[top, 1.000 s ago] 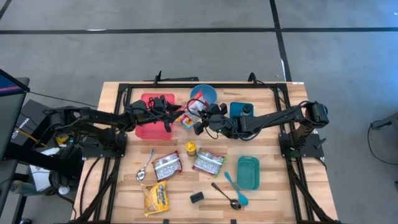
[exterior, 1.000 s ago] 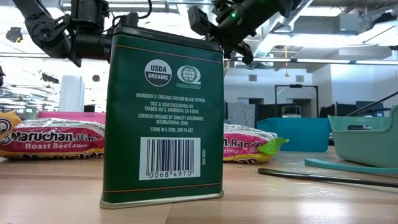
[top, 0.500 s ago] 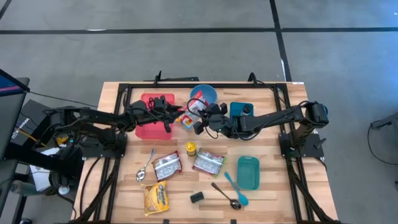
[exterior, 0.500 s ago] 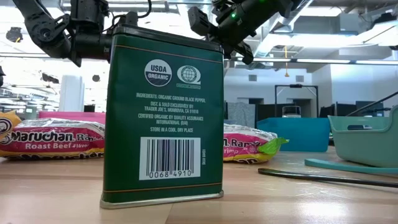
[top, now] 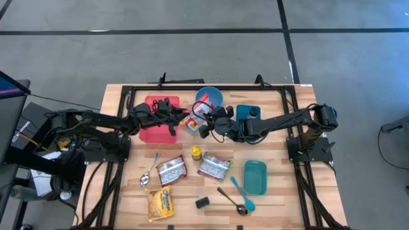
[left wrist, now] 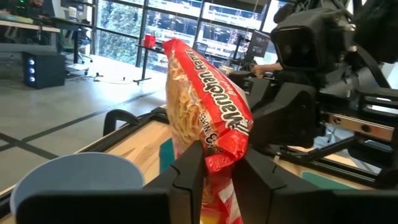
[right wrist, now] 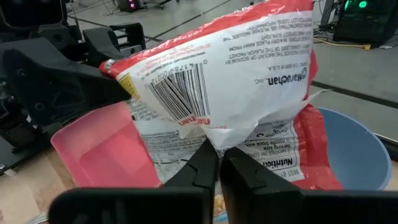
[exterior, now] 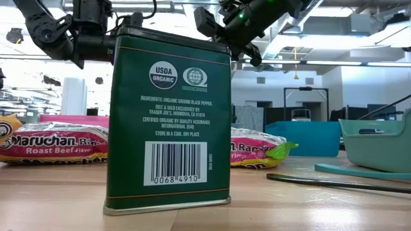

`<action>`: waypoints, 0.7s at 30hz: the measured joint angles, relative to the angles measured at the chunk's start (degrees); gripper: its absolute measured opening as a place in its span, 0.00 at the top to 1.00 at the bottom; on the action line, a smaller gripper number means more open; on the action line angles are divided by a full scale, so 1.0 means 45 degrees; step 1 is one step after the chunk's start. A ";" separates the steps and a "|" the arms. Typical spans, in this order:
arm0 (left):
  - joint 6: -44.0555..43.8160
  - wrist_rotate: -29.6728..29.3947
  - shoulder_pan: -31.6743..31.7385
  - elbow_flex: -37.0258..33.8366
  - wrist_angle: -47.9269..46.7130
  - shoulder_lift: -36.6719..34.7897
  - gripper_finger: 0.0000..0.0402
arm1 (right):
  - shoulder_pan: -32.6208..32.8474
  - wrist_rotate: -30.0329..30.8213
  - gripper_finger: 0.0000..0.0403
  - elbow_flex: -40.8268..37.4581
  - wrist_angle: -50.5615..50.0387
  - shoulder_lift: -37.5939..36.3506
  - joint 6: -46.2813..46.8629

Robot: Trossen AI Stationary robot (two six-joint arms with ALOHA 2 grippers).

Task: Pick & Place Food Item
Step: Put the orange noodle pack into the red bin

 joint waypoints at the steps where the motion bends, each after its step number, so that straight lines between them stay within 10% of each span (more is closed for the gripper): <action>1: 0.0001 -0.0006 0.0000 0.0000 -0.0005 0.0000 0.84 | 0.0000 0.0000 0.93 0.0000 -0.0015 0.0000 0.0005; 21: 0.0005 -0.0324 0.0015 -0.0005 -0.0034 0.0000 0.99 | 0.0208 0.0092 0.70 0.0010 -0.2204 -0.0830 -0.0775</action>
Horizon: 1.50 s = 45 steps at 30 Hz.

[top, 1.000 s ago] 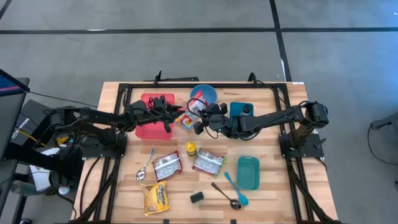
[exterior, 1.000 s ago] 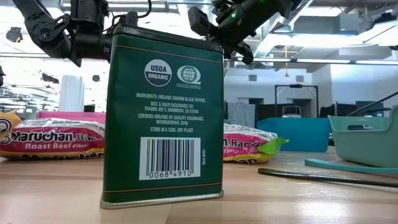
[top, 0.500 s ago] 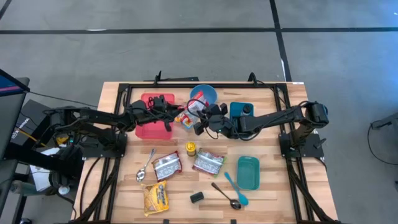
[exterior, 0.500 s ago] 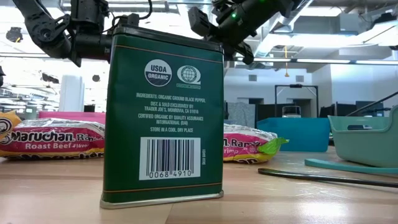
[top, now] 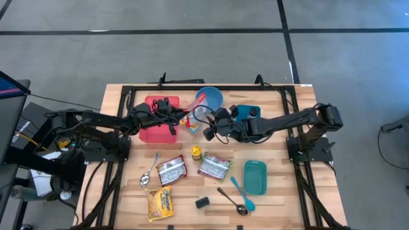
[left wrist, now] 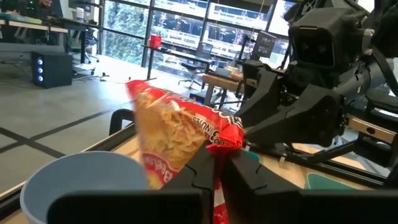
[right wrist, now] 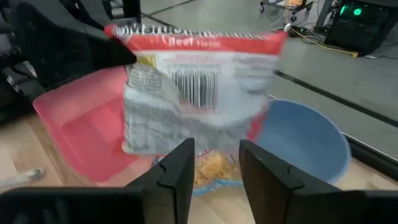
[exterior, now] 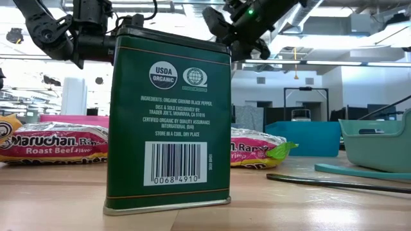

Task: Pick & Place Food Item
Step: Put the orange noodle pack into the red bin

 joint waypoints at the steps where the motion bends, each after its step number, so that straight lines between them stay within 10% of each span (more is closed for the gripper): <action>1: 0.0000 0.0000 0.0000 0.0000 0.0000 0.0000 0.99 | 0.0017 0.0010 0.70 0.0000 -0.0137 -0.0113 0.0002; 17: 0.0858 0.0005 0.0595 -0.0005 -0.2972 -0.2276 0.98 | 0.1140 0.2716 0.71 -0.0005 -0.2693 -0.0748 0.0097; 35: 0.2408 -0.0064 0.3506 -0.0005 -0.7407 -0.5958 0.98 | 0.0778 0.2818 0.71 -0.0010 -0.2984 -0.0748 0.0099; 45: 0.2297 -0.4074 0.3575 -0.0005 -0.9808 -0.5954 0.98 | 0.0785 0.2813 0.71 -0.0010 -0.3261 -0.0743 0.0104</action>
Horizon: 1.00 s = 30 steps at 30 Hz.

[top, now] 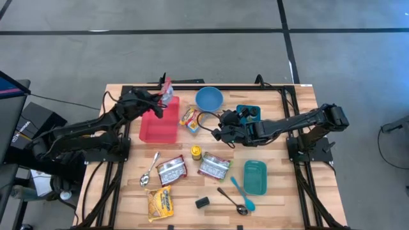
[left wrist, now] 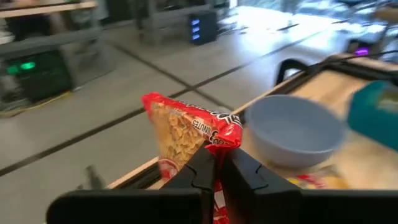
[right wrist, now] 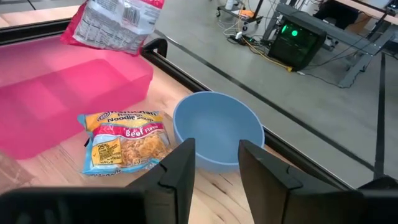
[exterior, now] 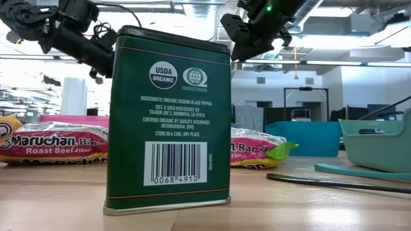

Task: Pick & Place Food Item
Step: Put the orange noodle pack into the red bin

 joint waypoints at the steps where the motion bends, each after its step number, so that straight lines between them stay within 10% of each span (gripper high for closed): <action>1: -0.0038 -0.0295 0.0000 0.0000 -0.0125 -0.0001 0.98 | -0.0001 0.0000 0.71 0.0000 0.0000 0.0000 0.0000; 30: -0.2097 -0.3285 -0.0583 -0.0025 -0.3234 -0.0275 0.98 | -0.0002 -0.0031 0.71 0.0000 0.0005 0.0005 0.0000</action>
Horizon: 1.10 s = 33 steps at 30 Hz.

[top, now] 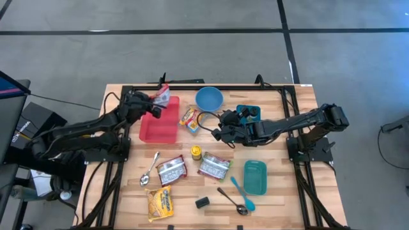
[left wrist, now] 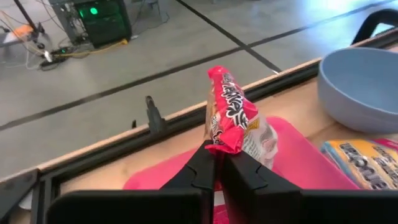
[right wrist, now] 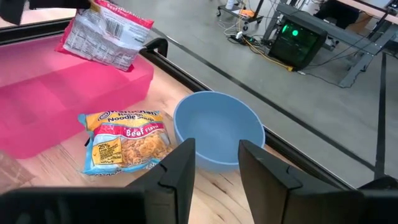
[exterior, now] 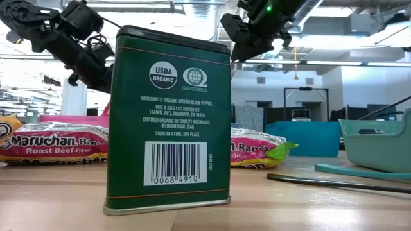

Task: Pick & Place Food Item
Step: Put the orange noodle pack into the red bin

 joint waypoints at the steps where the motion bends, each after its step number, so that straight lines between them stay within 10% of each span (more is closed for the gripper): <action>1: -0.0074 -0.0005 -0.0070 -0.0004 -0.0083 -0.0092 0.99 | 0.0000 0.0002 0.71 0.0000 0.0000 0.0000 0.0000; 33: -0.2563 -0.2346 -0.1215 -0.1019 -0.1488 -0.0897 0.98 | -0.0010 0.0007 0.71 -0.0010 0.0063 0.0005 0.0005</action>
